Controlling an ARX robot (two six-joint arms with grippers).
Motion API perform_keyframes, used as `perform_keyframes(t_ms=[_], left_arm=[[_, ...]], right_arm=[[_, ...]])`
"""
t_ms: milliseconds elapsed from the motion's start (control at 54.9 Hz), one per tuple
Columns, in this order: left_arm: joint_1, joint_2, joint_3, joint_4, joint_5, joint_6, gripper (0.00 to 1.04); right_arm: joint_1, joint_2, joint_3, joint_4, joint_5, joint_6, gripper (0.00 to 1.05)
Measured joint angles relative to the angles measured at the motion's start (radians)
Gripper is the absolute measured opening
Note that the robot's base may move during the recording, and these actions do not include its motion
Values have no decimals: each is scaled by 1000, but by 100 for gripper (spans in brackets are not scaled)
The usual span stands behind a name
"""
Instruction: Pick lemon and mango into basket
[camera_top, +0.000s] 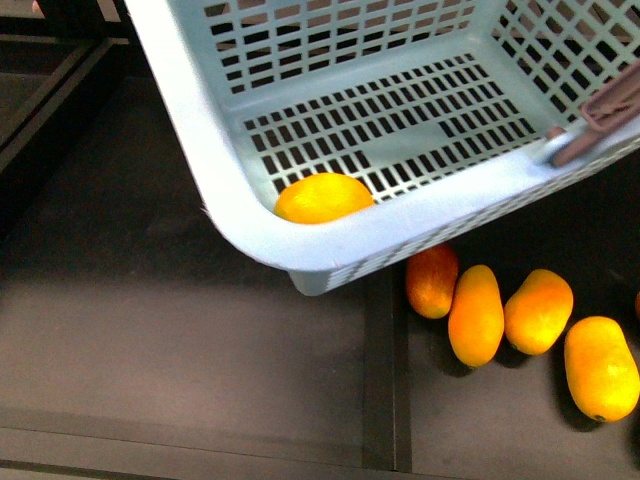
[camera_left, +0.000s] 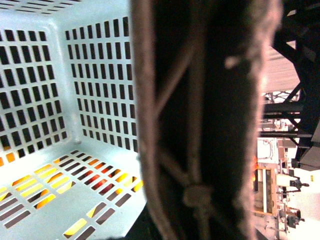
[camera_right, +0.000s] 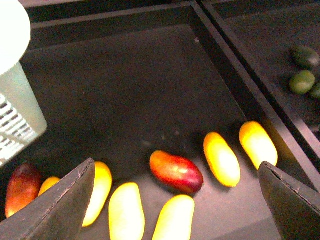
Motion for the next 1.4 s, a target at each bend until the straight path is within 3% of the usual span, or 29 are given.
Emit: perform_keyframes(t_ms=[109, 164, 237, 401, 565, 911, 1402], left_arm=[[-14, 0, 0, 0, 12, -9, 4], [-17, 0, 0, 0, 17, -10, 4], [-17, 0, 0, 0, 20, -14, 4], [-13, 0, 0, 0, 3, -13, 4], [-13, 0, 0, 0, -1, -12, 4], [-13, 0, 0, 0, 13, -13, 4], [-13, 0, 0, 0, 10, -13, 4]], right_arm=[[-250, 236, 153, 47, -333, -217, 96], [-343, 362, 209, 79, -433, -311, 96], [-435, 508, 280, 89, -496, -433, 96], [-581, 867, 454, 100, -532, -615, 96], [-620, 1062, 525, 105, -529, -668, 96], [-618, 1334, 628, 174, -499, -681, 96], [-546, 1524, 769, 209, -464, -549, 96]])
